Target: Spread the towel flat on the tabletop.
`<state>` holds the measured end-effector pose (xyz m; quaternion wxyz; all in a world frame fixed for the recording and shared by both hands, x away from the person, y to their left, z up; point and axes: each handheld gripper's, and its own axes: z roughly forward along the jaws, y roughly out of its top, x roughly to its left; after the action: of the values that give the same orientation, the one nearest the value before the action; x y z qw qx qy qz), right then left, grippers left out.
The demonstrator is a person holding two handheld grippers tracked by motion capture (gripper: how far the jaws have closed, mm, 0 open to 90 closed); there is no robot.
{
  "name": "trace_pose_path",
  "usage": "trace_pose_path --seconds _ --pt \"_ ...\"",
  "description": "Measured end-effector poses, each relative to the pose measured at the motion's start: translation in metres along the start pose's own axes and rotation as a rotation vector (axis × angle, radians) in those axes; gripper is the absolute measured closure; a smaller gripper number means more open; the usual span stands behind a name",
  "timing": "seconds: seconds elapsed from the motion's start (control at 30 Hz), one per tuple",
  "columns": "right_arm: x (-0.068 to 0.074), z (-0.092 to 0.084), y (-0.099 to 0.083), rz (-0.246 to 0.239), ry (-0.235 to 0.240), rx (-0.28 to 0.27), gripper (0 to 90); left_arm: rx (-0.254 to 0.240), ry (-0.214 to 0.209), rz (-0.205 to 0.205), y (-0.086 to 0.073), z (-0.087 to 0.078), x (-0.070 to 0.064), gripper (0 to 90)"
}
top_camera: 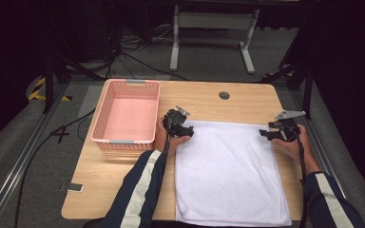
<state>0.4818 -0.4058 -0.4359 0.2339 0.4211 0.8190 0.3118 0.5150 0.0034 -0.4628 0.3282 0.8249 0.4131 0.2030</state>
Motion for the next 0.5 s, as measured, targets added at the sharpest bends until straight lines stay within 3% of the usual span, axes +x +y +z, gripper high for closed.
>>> trace_pose_path --seconds 0.1,0.2,0.37,0.5 --pt "-0.005 0.003 0.002 0.038 -0.011 -0.027 38.7 0.004 -0.009 -0.046 0.001 0.007 0.005 18.5" --pt "-0.010 0.014 0.000 0.066 0.000 0.014 35.8 -0.006 -0.040 -0.111 -0.001 0.011 0.007 16.1" --pt "-0.012 0.023 -0.003 0.114 0.042 0.026 33.1 -0.011 -0.055 -0.098 -0.002 0.010 0.008 17.7" --pt "-0.013 0.024 -0.004 0.132 0.051 0.026 32.8 -0.022 -0.117 -0.054 -0.002 0.006 0.006 35.9"
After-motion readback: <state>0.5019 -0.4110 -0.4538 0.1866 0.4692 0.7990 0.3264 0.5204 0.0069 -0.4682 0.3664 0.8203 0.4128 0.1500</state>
